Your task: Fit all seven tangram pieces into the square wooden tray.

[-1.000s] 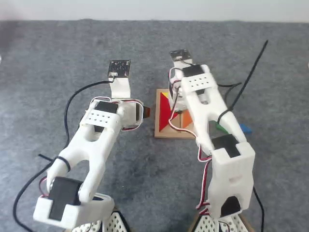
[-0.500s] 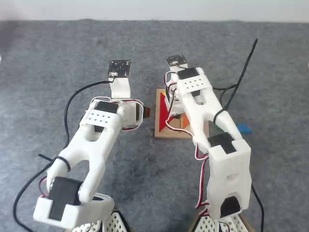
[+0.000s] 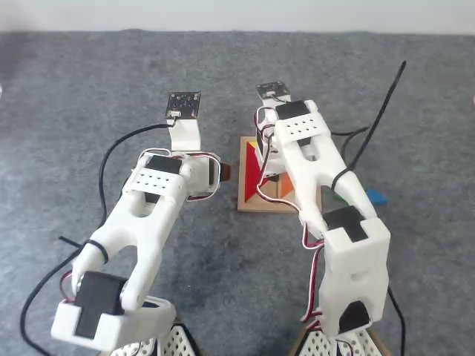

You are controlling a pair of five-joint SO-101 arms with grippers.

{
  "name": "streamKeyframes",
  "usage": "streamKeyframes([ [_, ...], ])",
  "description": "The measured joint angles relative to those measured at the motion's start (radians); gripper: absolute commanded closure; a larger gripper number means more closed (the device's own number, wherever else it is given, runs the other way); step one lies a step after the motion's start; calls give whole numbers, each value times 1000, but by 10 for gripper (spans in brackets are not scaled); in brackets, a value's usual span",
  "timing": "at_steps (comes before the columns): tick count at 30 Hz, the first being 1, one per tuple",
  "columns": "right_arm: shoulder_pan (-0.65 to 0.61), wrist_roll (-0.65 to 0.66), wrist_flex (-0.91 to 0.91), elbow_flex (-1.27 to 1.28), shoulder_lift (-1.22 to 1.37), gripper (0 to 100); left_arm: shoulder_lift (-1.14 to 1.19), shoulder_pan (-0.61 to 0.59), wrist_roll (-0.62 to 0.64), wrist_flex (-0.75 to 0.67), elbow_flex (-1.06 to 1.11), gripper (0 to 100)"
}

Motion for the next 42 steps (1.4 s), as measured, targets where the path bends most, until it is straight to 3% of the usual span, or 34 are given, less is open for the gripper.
streamKeyframes([
  [6, 2, -72, 5, 0, 0, 652, 0, 0, 0, 0, 0, 746],
  [42, 34, -78, -144, -5, 100, 689, 0, 0, -2, 0, 0, 746],
])
